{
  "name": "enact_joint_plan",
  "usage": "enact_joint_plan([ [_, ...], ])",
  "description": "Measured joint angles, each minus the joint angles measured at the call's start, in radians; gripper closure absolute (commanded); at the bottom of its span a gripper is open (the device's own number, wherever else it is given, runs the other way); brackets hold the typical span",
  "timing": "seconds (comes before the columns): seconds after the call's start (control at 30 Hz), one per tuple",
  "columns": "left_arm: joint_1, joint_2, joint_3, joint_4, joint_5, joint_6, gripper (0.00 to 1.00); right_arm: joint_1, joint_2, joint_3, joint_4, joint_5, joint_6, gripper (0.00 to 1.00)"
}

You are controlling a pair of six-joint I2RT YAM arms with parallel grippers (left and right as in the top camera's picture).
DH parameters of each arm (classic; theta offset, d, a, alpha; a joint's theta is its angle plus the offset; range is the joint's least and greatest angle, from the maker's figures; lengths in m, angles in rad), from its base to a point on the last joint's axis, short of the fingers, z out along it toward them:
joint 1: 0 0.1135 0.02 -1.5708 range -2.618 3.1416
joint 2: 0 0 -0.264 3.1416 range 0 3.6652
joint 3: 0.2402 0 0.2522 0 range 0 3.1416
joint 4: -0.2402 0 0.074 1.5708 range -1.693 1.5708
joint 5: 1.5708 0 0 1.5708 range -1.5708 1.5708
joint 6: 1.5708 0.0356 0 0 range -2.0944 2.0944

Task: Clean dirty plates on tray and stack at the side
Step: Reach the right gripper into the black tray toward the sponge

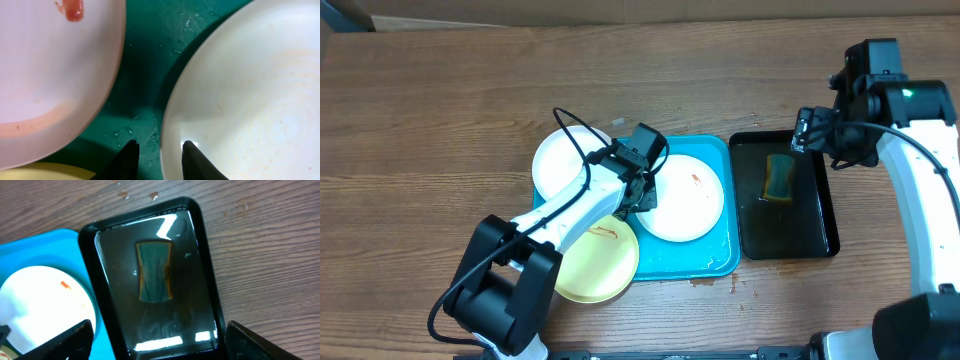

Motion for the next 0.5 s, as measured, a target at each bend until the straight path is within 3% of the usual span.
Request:
enact_joint_plan([
  [0.27, 0.006, 0.010, 0.000, 0.005, 0.000, 0.026, 0.74, 0.000, 0.033, -0.019, 0.022, 0.000, -0.003, 0.19],
  [0.4, 0.006, 0.052, 0.001, 0.010, 0.004, 0.027, 0.83, 0.000, 0.033, -0.066, 0.063, 0.000, -0.004, 0.18],
  [0.5, 0.006, 0.066, 0.005, 0.013, 0.008, 0.030, 0.82, 0.000, 0.034, -0.112, 0.099, 0.000, -0.003, 0.19],
])
